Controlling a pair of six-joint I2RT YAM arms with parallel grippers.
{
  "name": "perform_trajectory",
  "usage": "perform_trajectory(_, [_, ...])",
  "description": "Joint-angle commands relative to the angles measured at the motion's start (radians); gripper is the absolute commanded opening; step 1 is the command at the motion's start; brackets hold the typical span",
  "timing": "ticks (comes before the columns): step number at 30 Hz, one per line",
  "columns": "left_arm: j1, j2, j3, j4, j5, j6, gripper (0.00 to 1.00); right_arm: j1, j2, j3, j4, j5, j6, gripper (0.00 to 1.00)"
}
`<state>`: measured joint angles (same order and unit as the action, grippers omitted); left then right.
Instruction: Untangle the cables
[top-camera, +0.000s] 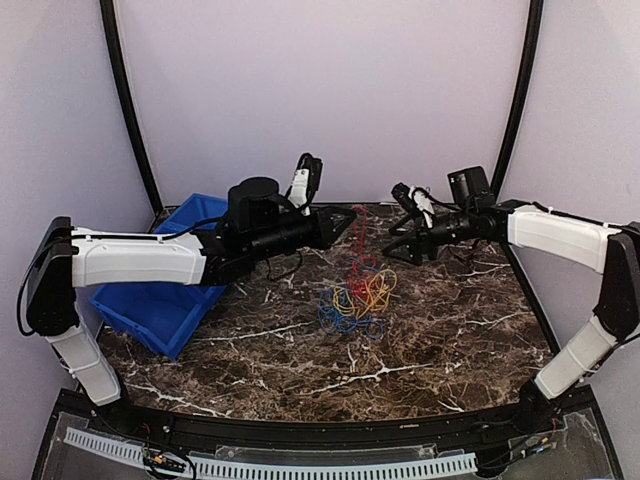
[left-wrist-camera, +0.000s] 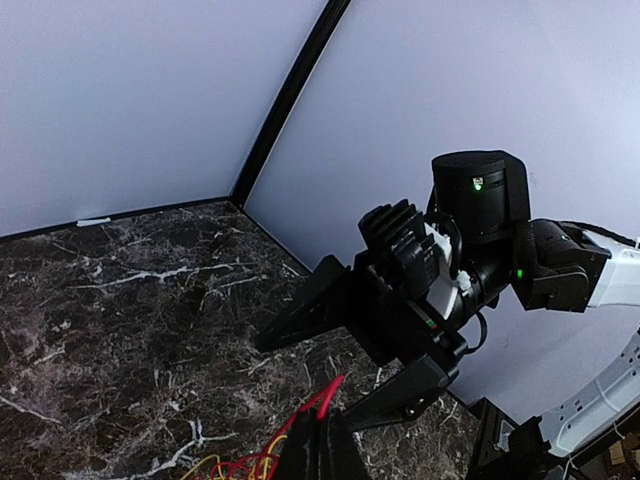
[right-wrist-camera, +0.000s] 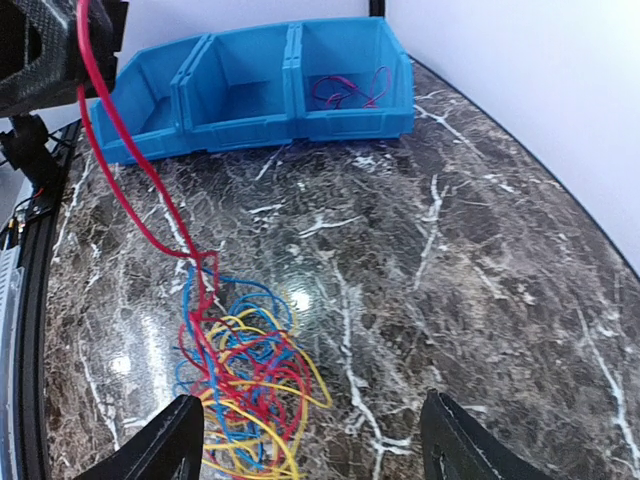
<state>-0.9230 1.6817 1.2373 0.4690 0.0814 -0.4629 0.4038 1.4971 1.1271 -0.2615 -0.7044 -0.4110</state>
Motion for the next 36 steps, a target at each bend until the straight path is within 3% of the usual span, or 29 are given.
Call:
perform_trajectory(1, [-0.002,0.005,-0.036,0.131,0.017,-0.106,0.0,0.066,0.05,-0.005,0.092,-0.088,0.074,0.77])
perform_trajectory(6, [-0.003,0.017,-0.018,0.101,0.001,-0.109,0.0,0.135,0.164,0.062,0.114,-0.101,0.11,0.82])
perform_trajectory(9, [-0.003,0.013,-0.026,0.101,-0.019,-0.114,0.0,0.15,0.215,0.05,0.214,-0.087,0.181,0.81])
perform_trajectory(12, [-0.002,-0.002,-0.041,0.109,-0.029,-0.127,0.0,0.15,0.269,0.036,0.344,-0.077,0.276,0.71])
perform_trajectory(17, [-0.003,-0.03,-0.044,0.101,-0.042,-0.127,0.0,0.15,0.36,0.03,0.458,-0.093,0.398,0.39])
perform_trajectory(24, [-0.002,-0.114,0.062,0.017,-0.045,-0.039,0.0,0.139,0.463,0.026,0.435,-0.088,0.444,0.2])
perform_trajectory(29, [-0.002,-0.212,0.193,-0.054,-0.108,0.111,0.0,0.119,0.509,0.022,0.4,-0.085,0.45,0.01])
perform_trajectory(36, [-0.002,-0.3,0.362,-0.146,-0.167,0.252,0.0,0.064,0.537,0.025,0.371,-0.048,0.454,0.0])
